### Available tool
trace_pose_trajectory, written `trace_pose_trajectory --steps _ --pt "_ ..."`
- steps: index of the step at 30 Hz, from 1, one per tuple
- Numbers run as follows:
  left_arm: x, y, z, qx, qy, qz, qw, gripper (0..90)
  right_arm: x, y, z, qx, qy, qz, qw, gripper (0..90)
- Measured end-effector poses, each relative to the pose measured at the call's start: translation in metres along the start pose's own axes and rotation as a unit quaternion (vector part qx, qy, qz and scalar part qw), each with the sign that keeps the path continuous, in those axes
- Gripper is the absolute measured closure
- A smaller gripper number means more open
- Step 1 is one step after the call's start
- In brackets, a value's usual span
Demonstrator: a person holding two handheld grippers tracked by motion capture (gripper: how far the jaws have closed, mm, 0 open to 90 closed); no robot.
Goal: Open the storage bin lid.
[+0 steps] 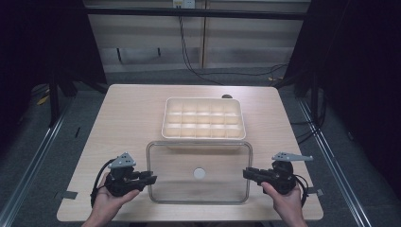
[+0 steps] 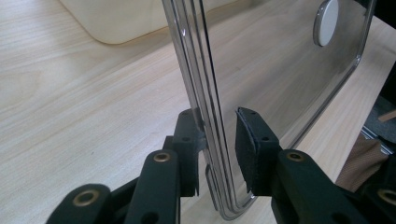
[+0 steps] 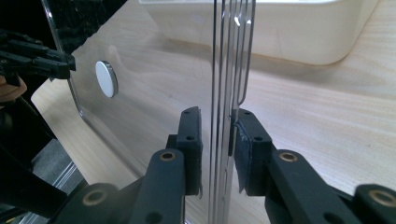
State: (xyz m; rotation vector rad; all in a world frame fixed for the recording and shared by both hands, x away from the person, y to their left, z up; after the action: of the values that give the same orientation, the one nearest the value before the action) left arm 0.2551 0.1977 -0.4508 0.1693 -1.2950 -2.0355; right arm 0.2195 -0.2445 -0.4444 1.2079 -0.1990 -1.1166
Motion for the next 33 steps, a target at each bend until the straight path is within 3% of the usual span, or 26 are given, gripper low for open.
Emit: trace_pose_trajectory --steps 11,20,33 --pt "-0.002 -0.003 -0.003 -0.009 -0.004 -0.011 0.9999 67.8 0.001 -0.005 -0.006 -0.012 -0.012 0.011 0.9998 73.4" --pt "-0.004 -0.008 -0.007 -0.022 -0.013 0.004 0.9997 65.5 0.003 -0.009 -0.013 -0.016 -0.021 0.01 0.9996 69.3" --pt "-0.011 -0.012 -0.018 -0.039 -0.01 0.014 0.9991 59.7 0.008 -0.015 -0.026 -0.038 -0.035 0.011 0.9986 62.3"
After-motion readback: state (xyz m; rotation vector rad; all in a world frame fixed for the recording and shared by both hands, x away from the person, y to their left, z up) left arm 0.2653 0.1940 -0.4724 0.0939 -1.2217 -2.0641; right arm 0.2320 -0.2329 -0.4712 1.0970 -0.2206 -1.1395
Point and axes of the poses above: each handheld gripper's, and its own axes: z roughly backward along the jaws, y roughly out of its top, x roughly to its right, the point moved 1 cm from there along -z, roughly forward along the jaws, and after that the axes turned 11 degrees about x, right-handed, at the moved point
